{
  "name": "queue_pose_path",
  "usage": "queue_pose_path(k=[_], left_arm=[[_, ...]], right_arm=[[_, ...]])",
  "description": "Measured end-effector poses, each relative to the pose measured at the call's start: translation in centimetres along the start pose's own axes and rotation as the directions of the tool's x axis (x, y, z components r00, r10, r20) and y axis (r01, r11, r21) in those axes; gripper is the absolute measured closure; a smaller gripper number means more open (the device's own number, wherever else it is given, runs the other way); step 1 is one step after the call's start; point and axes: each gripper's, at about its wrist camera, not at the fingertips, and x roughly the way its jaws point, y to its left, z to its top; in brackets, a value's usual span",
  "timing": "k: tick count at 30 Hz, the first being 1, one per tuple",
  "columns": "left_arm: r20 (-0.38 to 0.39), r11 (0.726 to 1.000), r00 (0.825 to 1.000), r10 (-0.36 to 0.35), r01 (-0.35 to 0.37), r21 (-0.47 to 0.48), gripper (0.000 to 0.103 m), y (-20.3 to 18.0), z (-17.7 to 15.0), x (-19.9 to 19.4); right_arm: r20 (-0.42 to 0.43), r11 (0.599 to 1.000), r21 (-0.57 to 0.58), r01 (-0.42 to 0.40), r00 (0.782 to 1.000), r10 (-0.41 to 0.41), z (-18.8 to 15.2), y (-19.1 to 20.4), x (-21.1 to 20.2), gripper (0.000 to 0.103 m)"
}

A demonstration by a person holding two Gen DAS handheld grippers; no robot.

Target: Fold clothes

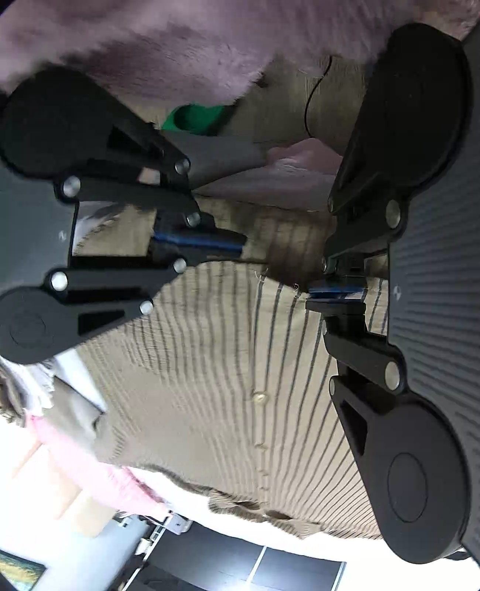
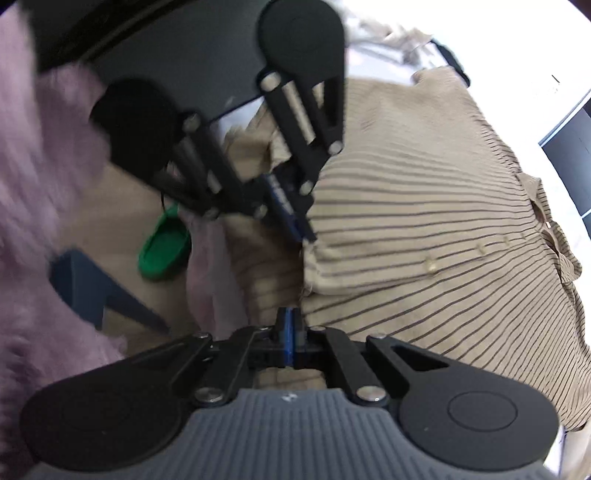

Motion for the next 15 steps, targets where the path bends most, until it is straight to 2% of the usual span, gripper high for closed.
queue_pose_path(k=[4, 7, 8, 11, 15], left_arm=[[-0.008, 0.999, 1.000, -0.022, 0.022, -0.041, 0.095, 0.0, -0.3, -0.2], [0.042, 0.987, 0.998, -0.053, 0.058, -0.148, 0.091, 1.3, -0.2, -1.6], [0.053, 0.980, 0.997, -0.056, 0.065, -0.186, 0.086, 1.8, -0.1, -2.1], [0.083, 0.952, 0.995, -0.058, 0.080, -0.295, 0.082, 3.5, 0.0, -3.5], [0.085, 0.913, 0.996, -0.007, 0.041, -0.405, 0.079, 6.2, -0.2, -3.9]], right_arm=[[-0.001, 1.000, 0.004, -0.004, 1.000, 0.004, 0.1, 0.1, 0.3, 0.103], [0.044, 0.998, 0.047, 0.031, 0.999, -0.033, 0.4, -0.6, -0.6, 0.101], [0.057, 0.997, 0.066, 0.048, 0.997, -0.052, 0.4, -1.0, -0.9, 0.100], [0.086, 0.986, 0.125, 0.108, 0.989, -0.120, 0.5, -2.1, -1.8, 0.079], [0.092, 0.963, 0.219, 0.158, 0.979, -0.182, 0.5, -4.0, -2.4, 0.078]])
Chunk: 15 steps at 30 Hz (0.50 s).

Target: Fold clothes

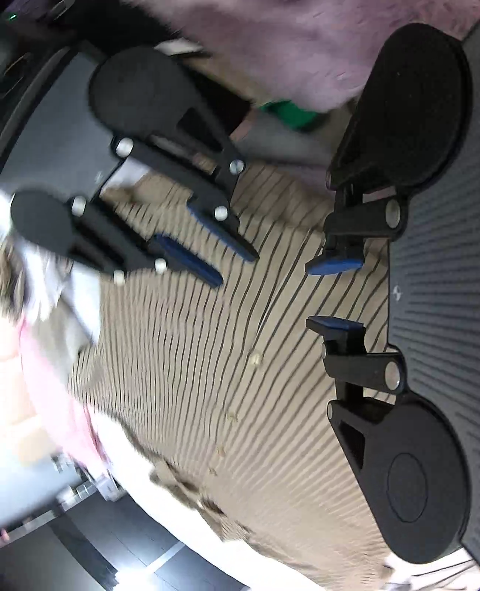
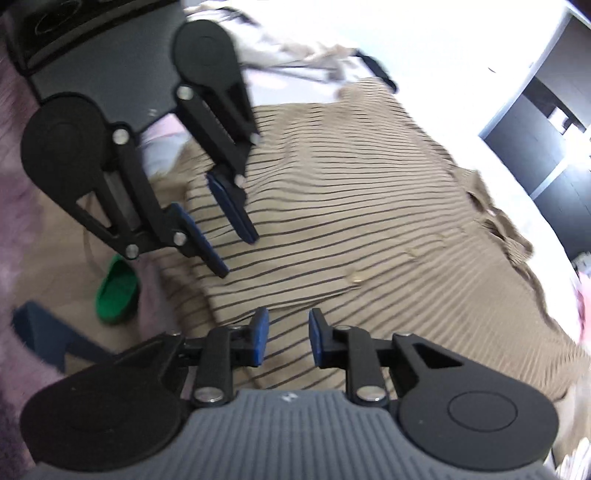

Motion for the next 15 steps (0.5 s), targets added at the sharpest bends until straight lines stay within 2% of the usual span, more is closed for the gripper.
queue_pose_path(k=[4, 9, 13, 15], left_arm=[[-0.013, 0.993, 0.998, 0.057, -0.058, -0.100, 0.079, 3.2, 0.5, -0.2], [-0.092, 0.971, 0.990, 0.103, -0.120, -0.209, 0.079, 8.7, 0.9, -1.7], [-0.159, 0.931, 0.974, 0.161, -0.203, -0.304, 0.077, 14.7, 0.2, -3.2], [-0.198, 0.896, 0.958, 0.206, -0.266, -0.356, 0.072, 18.2, -0.4, -3.6]], right_arm=[[-0.013, 0.988, 0.137, 0.070, 0.998, -0.069, 0.5, -2.8, 0.1, 0.072], [-0.080, 0.943, 0.311, 0.118, 0.992, -0.097, 1.4, -7.6, 0.4, 0.072], [-0.136, 0.894, 0.424, 0.146, 0.986, -0.097, 2.6, -11.7, -0.1, 0.069], [-0.180, 0.875, 0.452, 0.174, 0.978, -0.101, 3.3, -13.7, 0.0, 0.058]])
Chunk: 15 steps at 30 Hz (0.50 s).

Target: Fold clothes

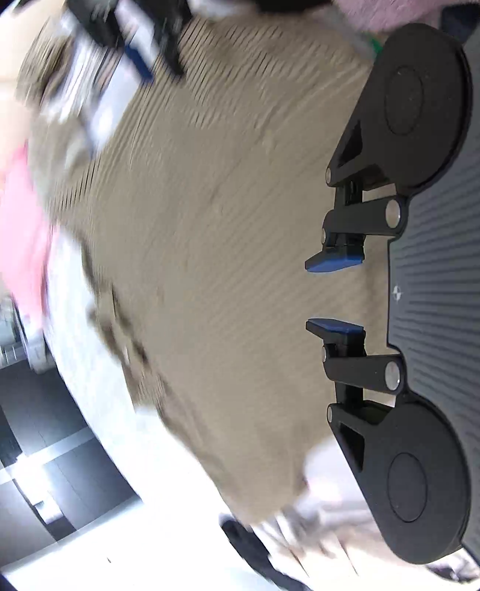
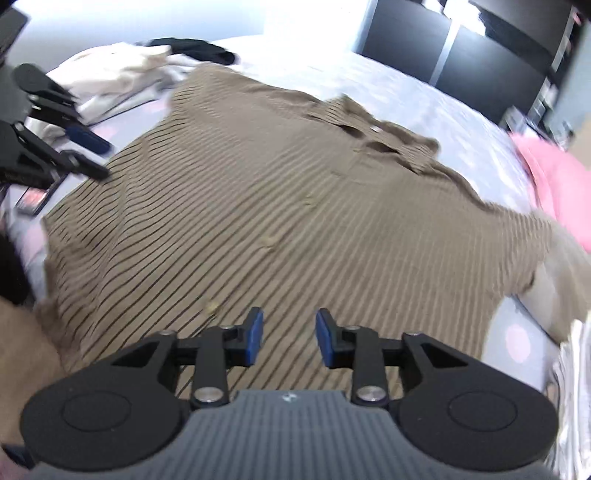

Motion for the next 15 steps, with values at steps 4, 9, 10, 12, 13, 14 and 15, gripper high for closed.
queue_pose_path(k=[4, 9, 10, 12, 13, 14, 15], left_arm=[[-0.047, 0.978, 0.995, 0.087, -0.094, -0.188, 0.064, 7.4, 1.5, 1.9], [-0.051, 0.920, 0.985, 0.163, -0.171, -0.352, 0.064, 14.2, 2.9, 4.5], [-0.044, 0.916, 0.984, 0.174, -0.178, -0.361, 0.064, 14.9, 3.2, 5.0], [-0.047, 0.906, 0.981, 0.186, -0.190, -0.378, 0.064, 16.2, 3.7, 6.6], [-0.050, 0.900, 0.980, 0.195, -0.198, -0.388, 0.064, 16.8, 4.1, 7.6], [-0.054, 0.895, 0.978, 0.199, -0.204, -0.398, 0.064, 17.2, 4.5, 8.5], [-0.059, 0.889, 0.977, 0.203, -0.210, -0.407, 0.064, 17.7, 5.0, 9.4]], right_arm=[[-0.093, 0.993, 0.088, 0.072, 0.994, -0.064, 2.4, -3.1, 1.5, 0.056], [-0.111, 0.952, 0.276, 0.132, 0.988, -0.104, 3.3, -10.6, 3.8, 0.056], [-0.116, 0.933, 0.325, 0.152, 0.986, -0.121, 3.3, -12.7, 4.3, 0.056], [-0.121, 0.885, 0.426, 0.188, 0.981, -0.150, 3.3, -17.1, 5.2, 0.056], [-0.118, 0.859, 0.472, 0.198, 0.980, -0.161, 3.2, -19.3, 5.5, 0.056], [-0.115, 0.833, 0.511, 0.210, 0.978, -0.176, 3.2, -21.3, 5.9, 0.057], [-0.113, 0.806, 0.548, 0.225, 0.974, -0.196, 3.3, -23.2, 6.3, 0.057]])
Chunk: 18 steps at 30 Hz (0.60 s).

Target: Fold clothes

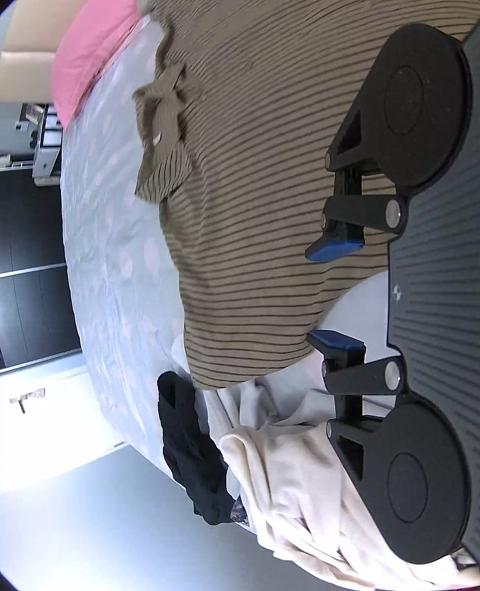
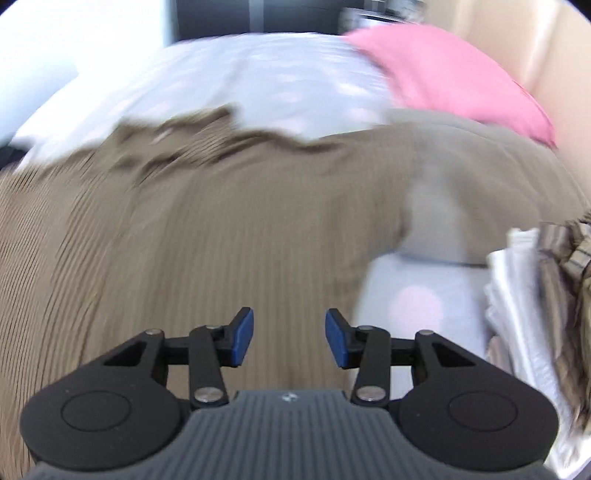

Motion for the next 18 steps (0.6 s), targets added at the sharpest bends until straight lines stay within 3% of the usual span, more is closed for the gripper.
queue_pose_path(k=[7, 18], left_arm=[[0.002, 0.999, 1.000, -0.001, 0.001, -0.038, 0.064, -1.4, 2.8, 6.4], [-0.042, 1.000, 0.999, -0.001, 0.001, -0.001, 0.064, -3.9, 4.8, 12.0]], right_arm=[[0.093, 0.986, 0.156, 0.057, 0.993, -0.072, 7.7, -6.7, 5.1, 0.057], [0.170, 0.955, 0.295, 0.028, 0.982, -0.081, 17.4, -12.2, 14.8, 0.057]])
